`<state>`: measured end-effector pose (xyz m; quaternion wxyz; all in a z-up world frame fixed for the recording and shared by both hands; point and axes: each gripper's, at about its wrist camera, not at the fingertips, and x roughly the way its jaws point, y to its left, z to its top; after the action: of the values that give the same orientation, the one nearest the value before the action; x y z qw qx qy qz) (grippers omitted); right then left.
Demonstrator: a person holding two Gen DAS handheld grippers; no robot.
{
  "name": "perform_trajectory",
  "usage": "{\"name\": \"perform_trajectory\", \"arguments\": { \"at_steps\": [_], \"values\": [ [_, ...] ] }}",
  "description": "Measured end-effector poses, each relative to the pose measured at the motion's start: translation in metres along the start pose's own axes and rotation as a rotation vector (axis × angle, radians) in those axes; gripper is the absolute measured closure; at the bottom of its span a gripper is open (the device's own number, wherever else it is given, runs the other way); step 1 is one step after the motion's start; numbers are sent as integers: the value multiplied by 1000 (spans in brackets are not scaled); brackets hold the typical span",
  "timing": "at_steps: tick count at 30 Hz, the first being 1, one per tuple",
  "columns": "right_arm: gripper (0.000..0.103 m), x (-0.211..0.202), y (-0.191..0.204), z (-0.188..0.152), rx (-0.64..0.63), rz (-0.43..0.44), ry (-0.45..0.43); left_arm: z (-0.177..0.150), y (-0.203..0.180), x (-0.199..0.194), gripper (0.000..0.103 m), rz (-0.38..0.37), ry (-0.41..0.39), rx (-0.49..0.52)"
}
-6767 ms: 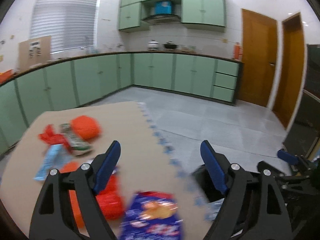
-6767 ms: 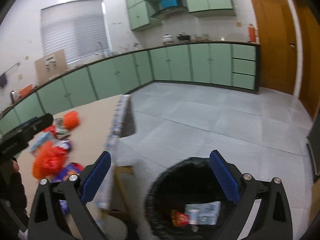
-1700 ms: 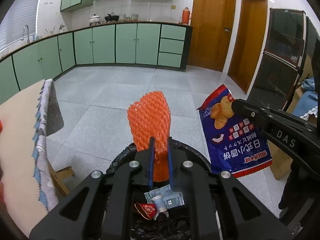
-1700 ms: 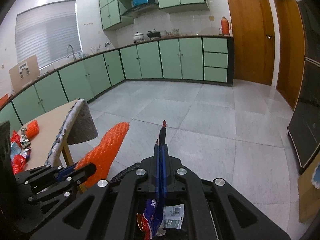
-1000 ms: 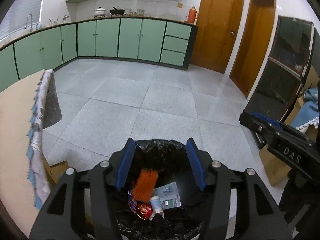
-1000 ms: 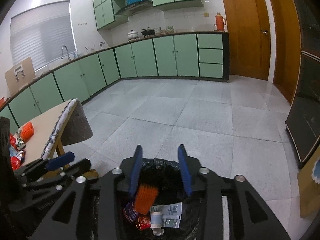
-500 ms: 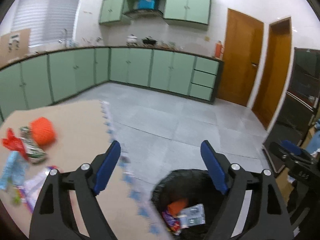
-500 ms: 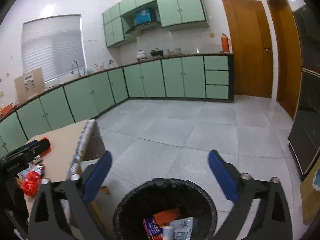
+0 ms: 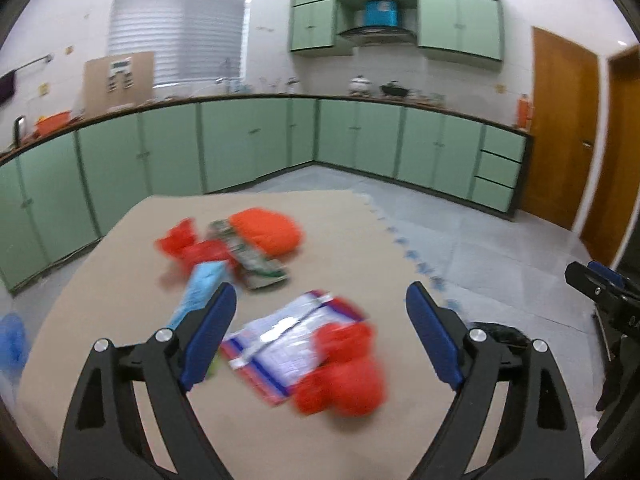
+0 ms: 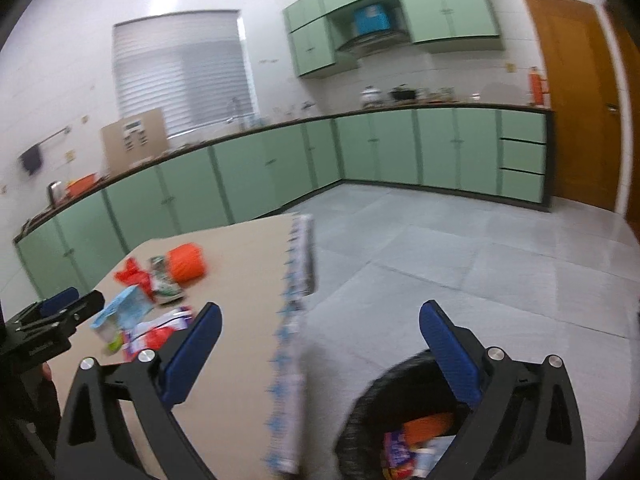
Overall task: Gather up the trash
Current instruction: 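Move both tools back over the table toward the red plastic bag, then grasp the red plastic bag with the right tool while the left grasps the blue milk carton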
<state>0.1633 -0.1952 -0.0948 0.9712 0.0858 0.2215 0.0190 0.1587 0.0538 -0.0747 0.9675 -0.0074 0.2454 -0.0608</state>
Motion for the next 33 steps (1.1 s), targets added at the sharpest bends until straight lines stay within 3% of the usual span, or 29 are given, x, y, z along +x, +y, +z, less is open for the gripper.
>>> {"name": "perform_trajectory", "arguments": {
  "at_steps": [9, 19, 25, 30, 33],
  "values": [
    [6, 51, 91, -18, -106, 149, 116, -12, 66, -7, 19, 116, 21, -57],
    [9, 76, 143, -53, -152, 141, 185, -32, 98, -6, 19, 152, 52, -78],
    [21, 88, 151, -60, -157, 119, 223, -37, 105, -3, 19, 145, 55, -93],
    [50, 95, 154, -64, -166, 146, 257, -38, 104, 0, 19, 136, 60, -95],
    [55, 95, 155, -64, -166, 170, 262, -39, 104, 2, 19, 129, 66, -97]
  ]
}}
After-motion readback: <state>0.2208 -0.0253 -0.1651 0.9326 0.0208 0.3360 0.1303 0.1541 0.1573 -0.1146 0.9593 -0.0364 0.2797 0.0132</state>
